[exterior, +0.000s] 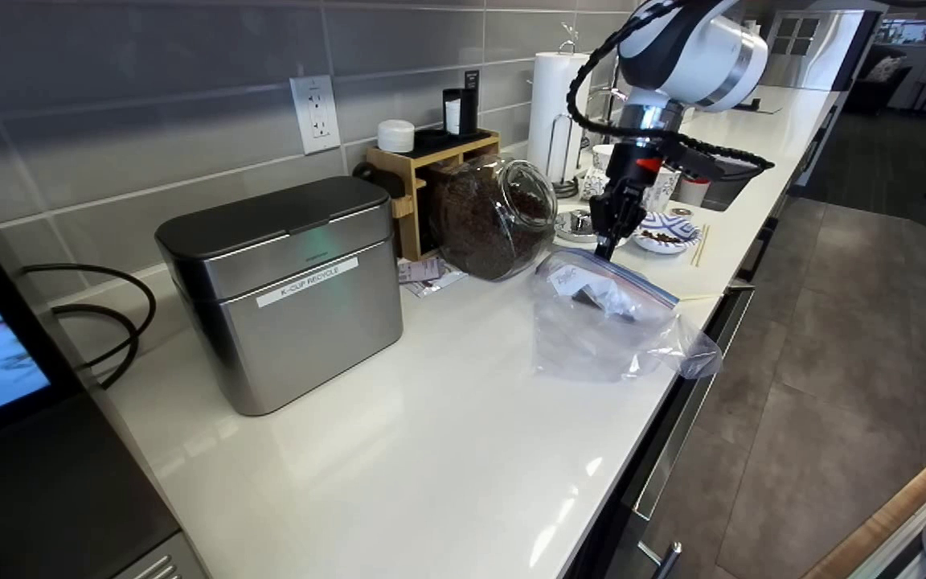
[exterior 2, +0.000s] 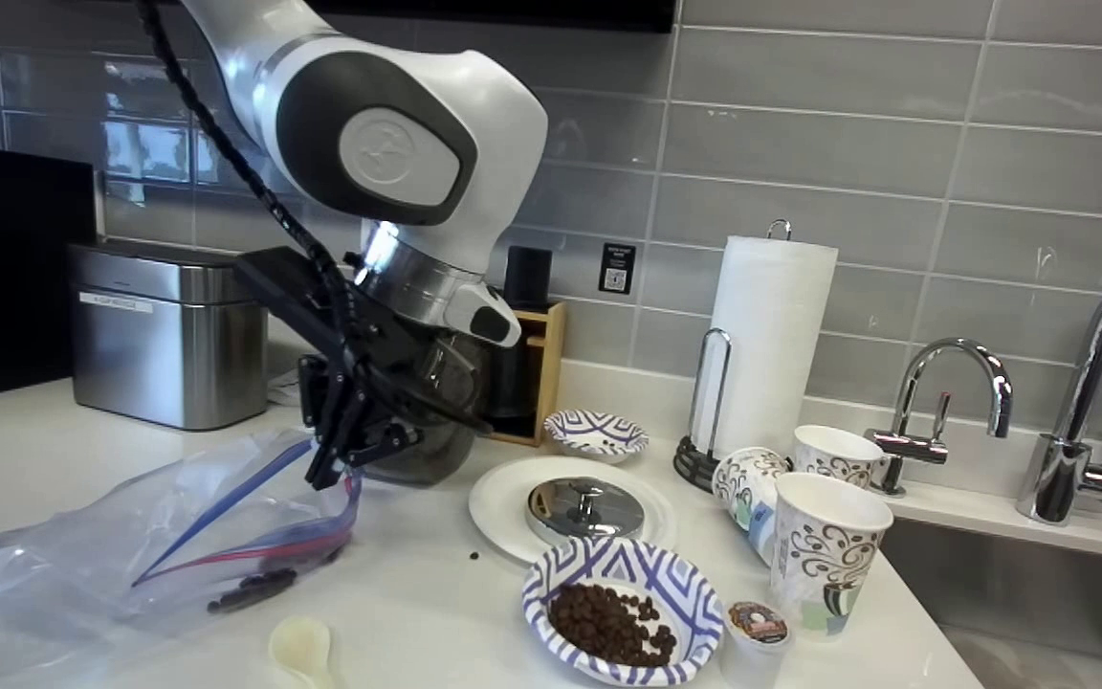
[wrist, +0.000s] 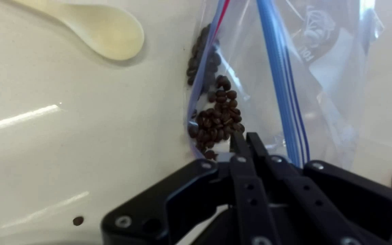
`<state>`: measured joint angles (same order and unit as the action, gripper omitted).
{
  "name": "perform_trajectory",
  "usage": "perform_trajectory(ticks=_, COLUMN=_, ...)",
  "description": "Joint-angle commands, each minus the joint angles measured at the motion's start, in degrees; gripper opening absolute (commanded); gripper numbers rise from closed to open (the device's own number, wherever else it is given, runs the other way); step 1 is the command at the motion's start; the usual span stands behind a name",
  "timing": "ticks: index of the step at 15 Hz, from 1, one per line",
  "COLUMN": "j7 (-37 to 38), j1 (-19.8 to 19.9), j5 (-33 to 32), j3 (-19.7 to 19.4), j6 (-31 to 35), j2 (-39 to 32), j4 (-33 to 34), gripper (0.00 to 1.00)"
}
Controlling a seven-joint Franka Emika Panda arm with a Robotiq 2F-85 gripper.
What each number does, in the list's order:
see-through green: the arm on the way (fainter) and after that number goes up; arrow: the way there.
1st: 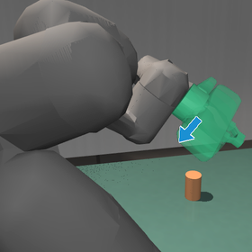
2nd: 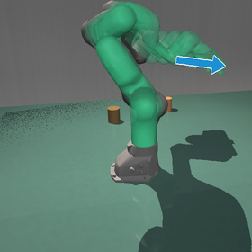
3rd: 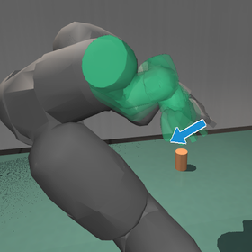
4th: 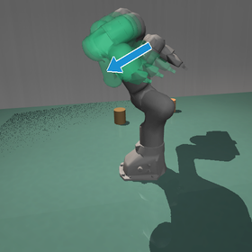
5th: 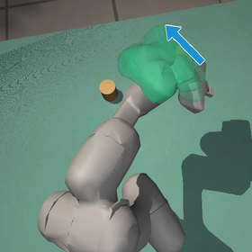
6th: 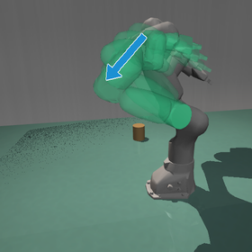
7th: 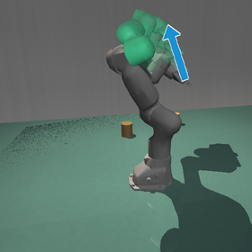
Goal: Open the clear bag and put some coffee beans from the bag into the black and white bowl.
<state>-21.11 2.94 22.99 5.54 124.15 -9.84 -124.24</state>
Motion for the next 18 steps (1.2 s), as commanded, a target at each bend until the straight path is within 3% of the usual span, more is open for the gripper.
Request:
perform_trajectory(ticks=1, j7=-1.66, j1=1.49, j5=2.85, j3=-2.21, j6=-4.55, j2=3.50, j4=0.12, gripper=0.01)
perform_trajectory(ticks=10, j7=2.79, j1=4.98, j5=-6.02, j3=-11.31, j6=1.07, j2=6.26, j4=0.27, gripper=0.01)
perform_trajectory(ticks=18, j7=6.85, j1=5.34, j5=-8.52, j3=-12.01, j6=14.11, j2=0.55, j4=1.30, gripper=0.01)
